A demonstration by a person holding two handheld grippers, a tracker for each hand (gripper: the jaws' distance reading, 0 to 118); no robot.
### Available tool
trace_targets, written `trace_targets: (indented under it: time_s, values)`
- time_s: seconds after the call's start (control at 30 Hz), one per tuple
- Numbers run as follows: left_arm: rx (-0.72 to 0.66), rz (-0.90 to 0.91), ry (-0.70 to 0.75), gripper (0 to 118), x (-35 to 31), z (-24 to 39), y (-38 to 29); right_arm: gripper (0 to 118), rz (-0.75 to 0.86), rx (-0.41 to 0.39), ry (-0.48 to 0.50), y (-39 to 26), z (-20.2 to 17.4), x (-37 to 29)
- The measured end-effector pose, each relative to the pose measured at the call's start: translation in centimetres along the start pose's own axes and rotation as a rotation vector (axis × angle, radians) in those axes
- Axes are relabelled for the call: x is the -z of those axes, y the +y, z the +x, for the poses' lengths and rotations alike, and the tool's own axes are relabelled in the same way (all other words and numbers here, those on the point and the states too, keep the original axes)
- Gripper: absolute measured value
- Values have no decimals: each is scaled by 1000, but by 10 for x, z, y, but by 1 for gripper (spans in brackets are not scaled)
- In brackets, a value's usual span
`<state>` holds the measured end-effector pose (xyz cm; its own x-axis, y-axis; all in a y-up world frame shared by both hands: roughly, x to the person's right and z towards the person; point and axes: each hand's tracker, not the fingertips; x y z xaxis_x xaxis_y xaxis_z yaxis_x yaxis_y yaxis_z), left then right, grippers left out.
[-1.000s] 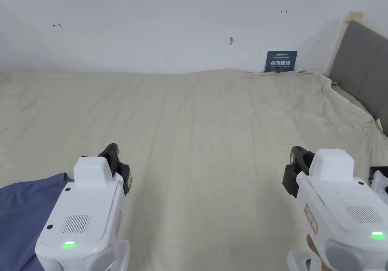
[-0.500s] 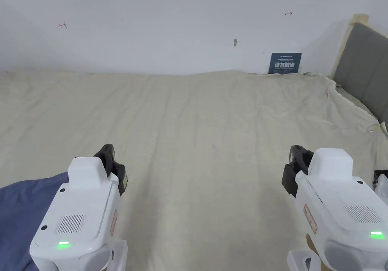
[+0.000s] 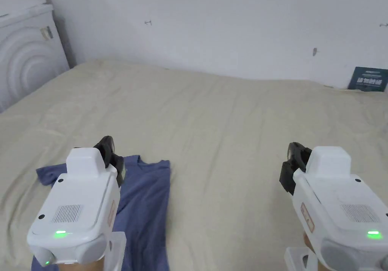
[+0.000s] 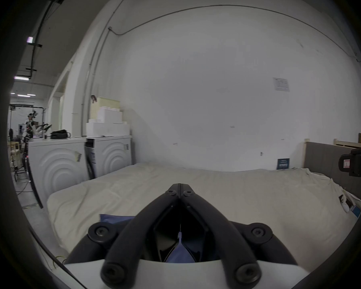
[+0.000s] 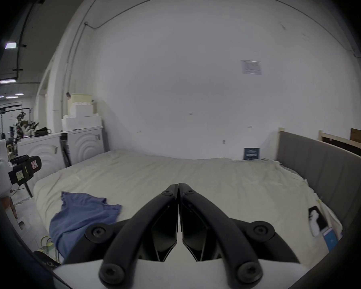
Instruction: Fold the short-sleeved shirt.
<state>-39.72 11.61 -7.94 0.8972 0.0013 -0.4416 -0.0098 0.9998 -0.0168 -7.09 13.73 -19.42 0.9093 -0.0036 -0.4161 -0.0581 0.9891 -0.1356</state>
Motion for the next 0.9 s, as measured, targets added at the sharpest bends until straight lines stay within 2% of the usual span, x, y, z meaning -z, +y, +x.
trace_targets:
  time_s: [0.2, 0.5, 0.7, 0.9]
  values:
    - [7, 8, 143, 0, -23, -59, 6, 0, 7, -13, 137, 3, -54, 21]
    - [8, 10, 296, 0, -56, -123, 9, 0, 11, -35, 288, 7, -123, 39]
    - [19, -6, 349, 0, -68, -147, 4, 0, 7, -40, 343, 6, -147, 44]
    - [25, -27, 355, 0, -67, -153, -3, 0, -3, -45, 356, 4, -152, 46]
